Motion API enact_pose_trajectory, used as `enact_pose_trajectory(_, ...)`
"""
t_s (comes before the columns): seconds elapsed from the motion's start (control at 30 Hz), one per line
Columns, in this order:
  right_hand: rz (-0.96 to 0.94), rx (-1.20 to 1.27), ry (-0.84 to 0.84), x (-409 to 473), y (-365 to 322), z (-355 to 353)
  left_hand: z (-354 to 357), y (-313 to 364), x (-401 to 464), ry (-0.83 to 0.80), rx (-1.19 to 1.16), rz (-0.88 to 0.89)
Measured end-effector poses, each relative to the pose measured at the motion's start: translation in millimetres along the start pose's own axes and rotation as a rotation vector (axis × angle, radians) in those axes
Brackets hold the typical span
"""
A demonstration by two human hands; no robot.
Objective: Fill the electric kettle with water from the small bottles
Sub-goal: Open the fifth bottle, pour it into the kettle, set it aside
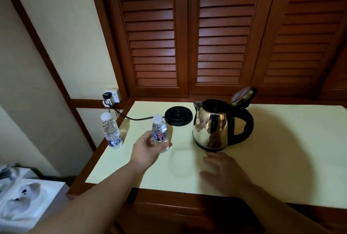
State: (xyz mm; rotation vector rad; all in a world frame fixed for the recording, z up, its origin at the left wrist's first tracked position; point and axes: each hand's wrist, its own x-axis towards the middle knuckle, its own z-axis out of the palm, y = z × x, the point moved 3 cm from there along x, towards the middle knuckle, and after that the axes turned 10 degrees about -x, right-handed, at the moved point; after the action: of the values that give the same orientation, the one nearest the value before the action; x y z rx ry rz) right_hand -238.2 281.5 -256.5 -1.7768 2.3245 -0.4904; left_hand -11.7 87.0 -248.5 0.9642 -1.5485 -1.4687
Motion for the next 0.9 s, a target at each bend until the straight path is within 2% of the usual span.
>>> enact_pose_trajectory(0.1,0.073,0.056,-0.014,5,-8,-15,10,-5,-6,-0.119,0.01,0.027)
enact_pose_trajectory(0.3,-0.004,0.204,0.133,18,-45,-55,32,-11,-17,-0.216,0.141,0.079)
enact_pose_trajectory(0.43,-0.107,0.152,0.237,27,-75,-75,39,-11,-19,-0.257,0.28,0.089)
enact_pose_trajectory(0.57,-0.115,0.099,0.282,39,-96,-86,41,-9,-22,-0.327,0.293,0.113)
enact_pose_trajectory(0.73,-0.072,0.03,0.266,47,-108,-94,41,-6,-25,-0.356,0.286,0.151)
enact_pose_trajectory(0.9,-0.116,-0.076,0.105,53,-122,-104,39,-3,-27,-0.36,0.299,0.169)
